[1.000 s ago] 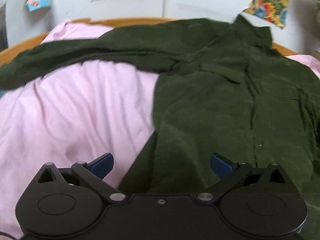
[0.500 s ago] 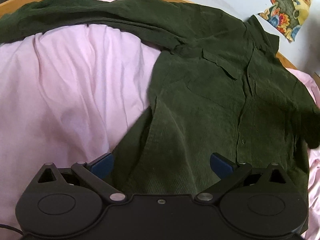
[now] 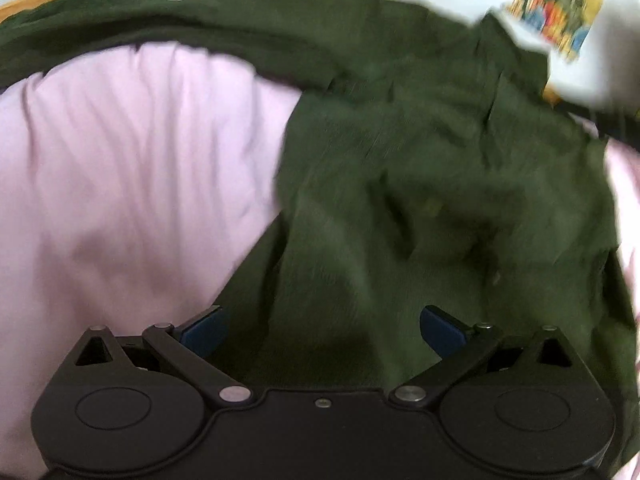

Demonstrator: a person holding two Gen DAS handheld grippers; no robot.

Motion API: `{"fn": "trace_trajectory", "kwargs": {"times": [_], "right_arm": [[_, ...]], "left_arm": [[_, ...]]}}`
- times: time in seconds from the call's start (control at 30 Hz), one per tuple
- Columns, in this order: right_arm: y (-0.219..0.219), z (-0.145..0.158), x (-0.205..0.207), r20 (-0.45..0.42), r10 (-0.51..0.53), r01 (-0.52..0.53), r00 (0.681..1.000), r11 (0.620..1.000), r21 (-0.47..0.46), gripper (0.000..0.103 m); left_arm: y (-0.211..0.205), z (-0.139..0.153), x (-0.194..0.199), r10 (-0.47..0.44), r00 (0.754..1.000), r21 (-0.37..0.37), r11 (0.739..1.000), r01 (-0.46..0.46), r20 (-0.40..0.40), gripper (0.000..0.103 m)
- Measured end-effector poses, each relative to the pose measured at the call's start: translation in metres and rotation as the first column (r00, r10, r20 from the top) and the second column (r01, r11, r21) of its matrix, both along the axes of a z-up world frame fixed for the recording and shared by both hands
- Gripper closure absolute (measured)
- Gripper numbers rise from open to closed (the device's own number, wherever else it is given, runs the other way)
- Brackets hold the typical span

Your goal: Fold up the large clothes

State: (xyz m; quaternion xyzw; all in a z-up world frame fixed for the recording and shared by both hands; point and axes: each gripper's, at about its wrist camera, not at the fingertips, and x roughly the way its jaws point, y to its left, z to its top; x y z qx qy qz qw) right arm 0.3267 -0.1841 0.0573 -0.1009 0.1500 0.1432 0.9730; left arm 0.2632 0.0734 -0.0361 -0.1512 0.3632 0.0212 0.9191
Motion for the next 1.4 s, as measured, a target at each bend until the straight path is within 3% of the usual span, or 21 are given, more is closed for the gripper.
{"fn": "trace_trajectory", "kwargs": {"times": [0.1,0.23,0.33,0.47,0.53,0.63,0.73,0.83,0.93,1.07,1.13,1.3,1.4], "right_arm": [[-0.045,-0.005,0.017,0.004,-0.174,0.174,0.985,0.985,-0.001,0.003],[-0.111,-0.020,0.054,-0.044,-0.425,0.427,0.904,0.902,0.061,0.005],[-0.150,-0.038,0.076,-0.128,-0.541,0.554,0.831,0.826,0.108,0.012],[-0.175,-0.065,0.087,-0.177,-0.635,0.653,0.752,0.753,0.074,0.012],[-0.177,-0.076,0.091,-0.166,-0.645,0.656,0.746,0.755,0.019,0.010],[-0.170,-0.083,0.095,-0.104,-0.654,0.649,0.749,0.756,-0.080,0.005],[-0.165,-0.072,0.090,-0.108,-0.666,0.659,0.738,0.746,-0.098,0.004],[-0.153,-0.050,0.069,-0.108,-0.643,0.637,0.758,0.766,-0.089,0.004],[-0.142,-0.031,0.027,-0.121,-0.563,0.566,0.818,0.824,-0.008,0.000],[-0.124,-0.021,-0.032,-0.161,-0.442,0.458,0.883,0.885,0.085,0.000],[-0.113,-0.023,-0.062,-0.165,-0.389,0.409,0.907,0.905,0.115,0.000],[-0.084,-0.040,-0.114,-0.098,-0.287,0.297,0.953,0.949,0.107,0.000],[-0.072,-0.055,-0.134,-0.056,-0.249,0.253,0.967,0.962,0.099,0.000]], "left_arm": [[-0.007,0.005,0.015,-0.004,0.989,0.006,1.000,0.004,0.146,0.001],[-0.018,0.004,0.046,-0.061,0.966,0.122,0.992,0.031,0.250,0.001],[-0.018,-0.011,0.072,-0.042,0.980,0.149,0.989,0.012,0.195,0.001],[-0.022,-0.034,0.091,-0.050,0.995,0.218,0.975,0.030,0.085,0.001],[-0.023,-0.039,0.096,-0.045,0.997,0.232,0.972,0.031,0.055,0.001],[-0.018,-0.037,0.105,-0.034,0.999,0.193,0.981,0.026,0.038,0.001],[-0.014,-0.034,0.106,-0.026,0.999,0.164,0.986,0.022,0.023,0.001],[-0.007,-0.024,0.098,-0.007,1.000,0.130,0.992,0.003,0.027,0.001],[0.000,-0.002,0.084,0.010,0.996,0.108,0.994,-0.020,0.088,0.001],[0.018,0.038,0.055,0.075,0.981,0.204,0.973,-0.111,0.176,0.001],[0.033,0.055,0.038,0.119,0.971,0.295,0.939,-0.178,0.207,0.001],[0.091,0.096,0.011,0.161,0.948,0.505,0.815,-0.285,0.276,0.001],[0.129,0.117,0.013,0.086,0.959,0.603,0.762,-0.237,0.268,0.001]]}}
